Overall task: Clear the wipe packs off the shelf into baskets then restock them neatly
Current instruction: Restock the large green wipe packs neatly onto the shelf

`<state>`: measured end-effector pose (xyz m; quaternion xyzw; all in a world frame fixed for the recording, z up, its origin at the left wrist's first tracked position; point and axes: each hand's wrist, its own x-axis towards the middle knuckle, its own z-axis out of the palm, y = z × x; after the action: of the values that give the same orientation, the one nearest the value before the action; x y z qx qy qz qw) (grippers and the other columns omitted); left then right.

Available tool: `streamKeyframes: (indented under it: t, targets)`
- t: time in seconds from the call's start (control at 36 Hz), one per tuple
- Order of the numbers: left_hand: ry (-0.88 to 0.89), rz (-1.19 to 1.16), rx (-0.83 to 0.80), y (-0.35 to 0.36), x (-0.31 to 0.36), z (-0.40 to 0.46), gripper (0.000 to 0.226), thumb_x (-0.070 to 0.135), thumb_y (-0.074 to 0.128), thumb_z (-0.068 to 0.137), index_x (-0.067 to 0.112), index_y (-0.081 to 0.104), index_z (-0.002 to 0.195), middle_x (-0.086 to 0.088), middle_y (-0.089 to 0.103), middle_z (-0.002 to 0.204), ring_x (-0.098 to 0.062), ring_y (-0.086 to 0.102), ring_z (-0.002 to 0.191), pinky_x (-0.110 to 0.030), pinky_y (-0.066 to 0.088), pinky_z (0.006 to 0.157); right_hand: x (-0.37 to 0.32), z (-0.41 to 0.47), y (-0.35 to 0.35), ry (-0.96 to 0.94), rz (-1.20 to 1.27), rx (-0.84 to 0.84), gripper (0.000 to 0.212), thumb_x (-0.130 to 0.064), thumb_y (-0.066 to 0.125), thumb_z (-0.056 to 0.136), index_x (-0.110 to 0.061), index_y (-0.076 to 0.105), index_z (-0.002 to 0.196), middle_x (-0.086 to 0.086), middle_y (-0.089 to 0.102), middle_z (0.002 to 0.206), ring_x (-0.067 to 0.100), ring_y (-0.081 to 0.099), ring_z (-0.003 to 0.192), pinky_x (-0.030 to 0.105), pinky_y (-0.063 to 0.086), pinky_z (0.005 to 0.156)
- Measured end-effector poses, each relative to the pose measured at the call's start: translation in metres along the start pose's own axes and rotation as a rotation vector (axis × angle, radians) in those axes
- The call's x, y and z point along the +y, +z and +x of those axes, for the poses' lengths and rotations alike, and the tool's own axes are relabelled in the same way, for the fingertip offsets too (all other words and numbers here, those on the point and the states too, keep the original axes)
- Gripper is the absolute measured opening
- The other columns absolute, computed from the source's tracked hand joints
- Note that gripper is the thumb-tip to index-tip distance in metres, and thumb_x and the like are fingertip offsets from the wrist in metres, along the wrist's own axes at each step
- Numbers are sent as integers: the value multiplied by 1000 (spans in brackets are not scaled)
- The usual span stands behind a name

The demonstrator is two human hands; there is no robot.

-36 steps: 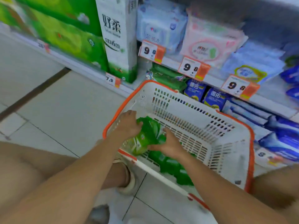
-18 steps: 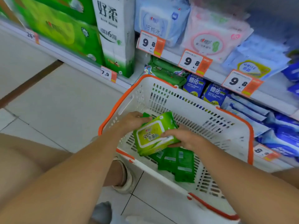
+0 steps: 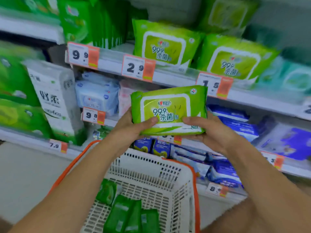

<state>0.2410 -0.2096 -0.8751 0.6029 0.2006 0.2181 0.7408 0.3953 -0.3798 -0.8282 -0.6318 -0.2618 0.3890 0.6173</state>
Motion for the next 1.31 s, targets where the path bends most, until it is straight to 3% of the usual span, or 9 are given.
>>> streamKeyframes:
  t: [0.19, 0.42, 0.56, 0.69, 0.78, 0.92, 1.03, 1.11, 1.31]
  targets:
    - [111, 77, -35, 50, 38, -5, 58, 35, 70, 76, 24, 56, 131, 8, 75, 111, -13, 72, 99, -32, 61, 78, -38, -30, -20, -84, 145, 121, 54, -50, 62, 75, -28, 64, 124, 2, 74, 117, 26, 70, 110, 53, 52, 97]
    - [400, 212, 27, 100, 144, 28, 40, 48, 70, 71, 31, 68, 107, 11, 75, 106, -10, 72, 98, -37, 59, 83, -124, -37, -50, -470, -117, 292, 51, -43, 79, 76, -13, 70, 117, 2, 77, 109, 26, 72, 104, 56, 55, 95]
    - [359, 457, 21, 127, 191, 82, 38, 58, 72, 80, 34, 68, 109, 12, 74, 106, -14, 71, 100, -42, 59, 87, -170, -6, -80, -519, -291, 474, 32, -45, 74, 86, -13, 73, 86, 0, 69, 84, 17, 69, 78, 33, 62, 60]
    - [357, 596, -10, 146, 213, 129, 56, 62, 66, 82, 25, 62, 124, 6, 69, 117, -16, 67, 105, -37, 60, 82, -193, 30, -115, -568, -378, 556, 39, -50, 74, 85, -17, 60, 69, -3, 48, 58, 10, 46, 53, 16, 33, 43]
    - [390, 660, 26, 157, 227, 154, 83, 66, 67, 79, 8, 50, 135, 0, 59, 129, -18, 63, 109, -36, 60, 82, -209, 46, -138, -548, -405, 537, 35, -50, 75, 83, -17, 64, 75, -3, 59, 77, 12, 51, 70, 24, 37, 59]
    - [402, 1043, 83, 169, 215, 190, 69, 63, 49, 92, 14, 48, 142, -10, 57, 136, -26, 55, 116, -20, 35, 88, -210, 79, -169, -475, -601, 433, 49, -39, 84, 77, -23, 68, 120, -11, 74, 110, 9, 70, 99, 18, 51, 67]
    - [372, 1159, 80, 175, 207, 226, 74, 58, 48, 95, 20, 25, 154, -8, 41, 154, -30, 45, 134, -24, 35, 97, -205, 113, -188, -512, -651, 480, 55, -31, 84, 79, -23, 62, 128, -7, 71, 117, 10, 67, 102, 21, 53, 85]
    - [392, 1094, 45, 176, 201, 257, 73, 50, 52, 96, 21, 21, 156, -4, 36, 158, -27, 40, 140, -29, 32, 113, -211, 136, -195, -515, -757, 498, 58, -32, 81, 82, -21, 59, 134, -3, 67, 128, 11, 63, 106, 16, 49, 78]
    - [406, 1050, 93, 180, 199, 300, 61, 44, 48, 101, 20, 27, 153, -5, 41, 155, -26, 43, 137, -21, 33, 97, -219, 174, -205, -476, -915, 516, 63, -40, 74, 88, -19, 51, 143, 2, 58, 143, 22, 56, 128, 23, 41, 98]
